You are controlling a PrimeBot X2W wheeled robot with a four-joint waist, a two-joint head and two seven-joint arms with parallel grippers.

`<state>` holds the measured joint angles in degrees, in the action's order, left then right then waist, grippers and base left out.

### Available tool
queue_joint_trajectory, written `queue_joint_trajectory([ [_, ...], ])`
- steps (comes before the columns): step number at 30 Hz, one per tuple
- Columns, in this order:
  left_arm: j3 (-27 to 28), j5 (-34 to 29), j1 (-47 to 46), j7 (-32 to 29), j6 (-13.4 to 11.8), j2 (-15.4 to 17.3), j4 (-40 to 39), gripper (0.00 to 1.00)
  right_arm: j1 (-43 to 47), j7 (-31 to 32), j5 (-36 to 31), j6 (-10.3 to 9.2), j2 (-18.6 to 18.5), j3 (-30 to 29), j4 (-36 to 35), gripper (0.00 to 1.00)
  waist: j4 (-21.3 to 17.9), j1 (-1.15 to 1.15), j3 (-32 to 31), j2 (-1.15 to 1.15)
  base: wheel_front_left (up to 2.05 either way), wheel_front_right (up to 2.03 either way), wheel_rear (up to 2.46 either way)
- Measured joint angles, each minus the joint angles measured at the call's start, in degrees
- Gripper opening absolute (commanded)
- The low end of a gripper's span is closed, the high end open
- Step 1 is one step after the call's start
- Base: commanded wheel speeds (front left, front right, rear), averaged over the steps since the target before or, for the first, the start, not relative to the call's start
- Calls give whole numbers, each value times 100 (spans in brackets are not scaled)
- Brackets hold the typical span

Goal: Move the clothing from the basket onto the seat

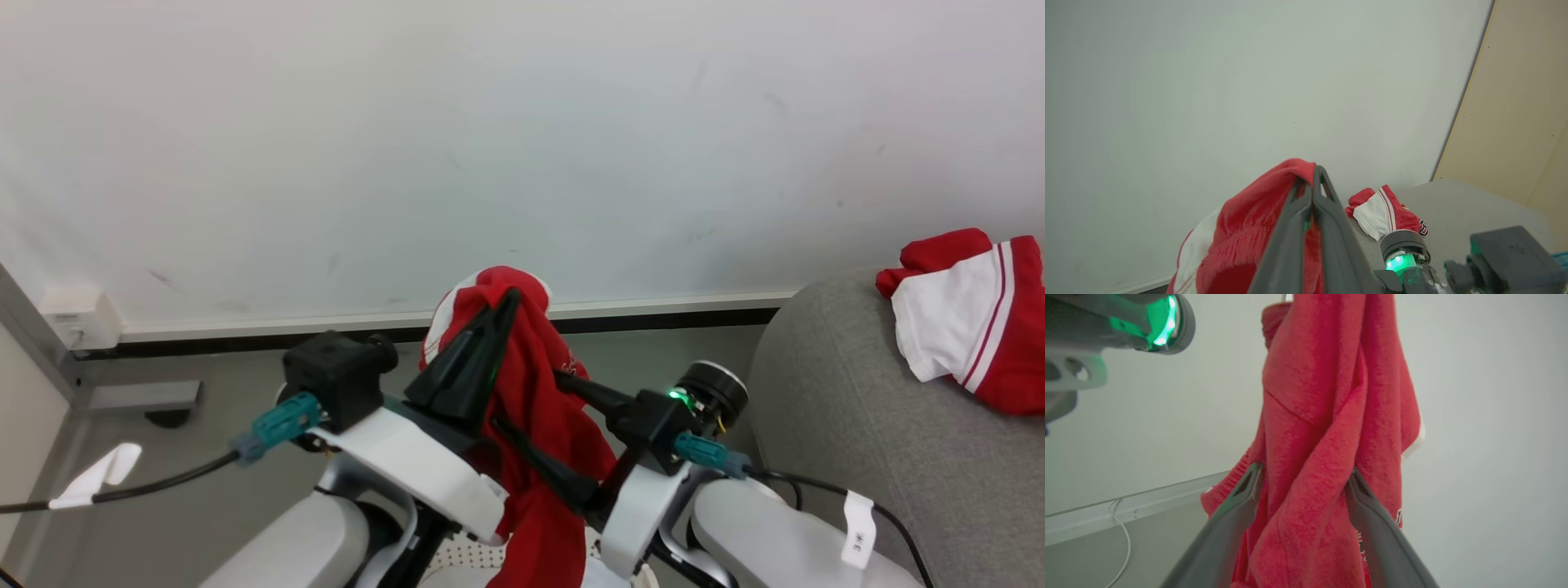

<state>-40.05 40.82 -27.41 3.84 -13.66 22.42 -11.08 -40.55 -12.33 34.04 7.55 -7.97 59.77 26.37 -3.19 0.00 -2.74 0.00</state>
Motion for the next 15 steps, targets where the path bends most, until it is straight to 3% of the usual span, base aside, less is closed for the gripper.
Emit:
queue_joint_trajectory([
  [6, -172, -1, -91, -75, 55, -167, 4, 0, -303, -187, 87, 1, 445, 142, 1022, 100, 158, 0, -45, 0, 0, 0, 0],
  [7, -187, -1, -100, -75, 60, -177, 11, 0, -305, -197, 149, 0, 470, 167, 1107, 31, 182, 0, -52, 0, 0, 0, 0],
  [8, -199, -1, -109, -76, 62, -188, 22, 0, -315, -226, 207, 0, 478, 212, 1170, 0, 206, 0, -59, 0, 0, 0, 0],
  [15, -189, 0, -133, -76, 53, -186, 75, 0, -363, -245, 531, 0, 515, 297, 1158, 0, 298, 0, -75, 0, 0, 0, 0],
])
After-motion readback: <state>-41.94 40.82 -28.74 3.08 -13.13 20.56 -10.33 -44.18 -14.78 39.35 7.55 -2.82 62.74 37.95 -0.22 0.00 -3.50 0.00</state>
